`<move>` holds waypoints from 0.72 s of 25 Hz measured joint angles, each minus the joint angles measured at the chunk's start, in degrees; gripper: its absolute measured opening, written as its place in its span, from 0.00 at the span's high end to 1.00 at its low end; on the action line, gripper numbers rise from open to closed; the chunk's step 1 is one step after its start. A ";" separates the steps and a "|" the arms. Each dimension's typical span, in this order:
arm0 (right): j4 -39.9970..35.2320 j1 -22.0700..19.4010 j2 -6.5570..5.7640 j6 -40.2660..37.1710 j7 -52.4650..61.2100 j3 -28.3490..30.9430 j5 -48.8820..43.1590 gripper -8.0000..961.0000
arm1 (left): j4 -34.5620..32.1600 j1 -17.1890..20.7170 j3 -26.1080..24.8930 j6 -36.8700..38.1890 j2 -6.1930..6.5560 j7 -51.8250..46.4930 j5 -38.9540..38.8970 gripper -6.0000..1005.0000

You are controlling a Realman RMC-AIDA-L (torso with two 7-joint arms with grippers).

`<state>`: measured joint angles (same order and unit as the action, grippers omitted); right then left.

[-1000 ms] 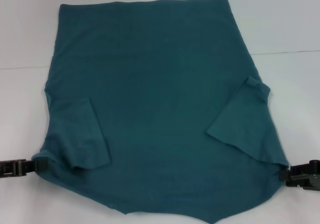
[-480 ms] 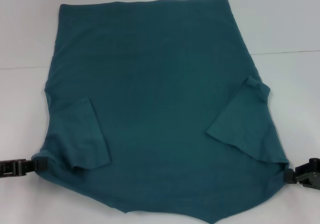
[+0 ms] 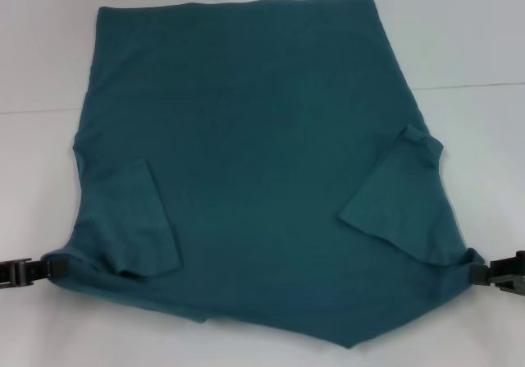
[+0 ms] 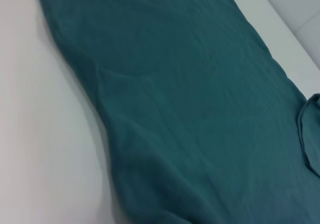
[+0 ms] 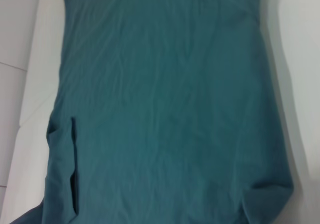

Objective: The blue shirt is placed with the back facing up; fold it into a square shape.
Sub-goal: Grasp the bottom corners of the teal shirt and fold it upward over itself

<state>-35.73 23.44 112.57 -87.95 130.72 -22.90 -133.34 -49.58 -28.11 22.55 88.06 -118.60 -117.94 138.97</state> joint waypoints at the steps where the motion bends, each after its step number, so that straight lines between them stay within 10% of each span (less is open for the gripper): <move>1: 0.01 -0.28 0.08 -0.04 -0.78 0.03 0.30 0.96 | -0.03 0.11 -0.28 0.23 0.08 -0.04 0.02 0.97; 18: -0.03 -7.07 1.38 -7.26 -13.88 4.21 3.71 0.95 | 0.62 4.28 -4.99 7.60 -0.05 0.83 0.44 0.97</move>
<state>-35.76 16.37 113.95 -95.21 116.84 -18.69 -129.63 -48.95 -23.83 17.56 95.67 -118.65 -117.12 139.41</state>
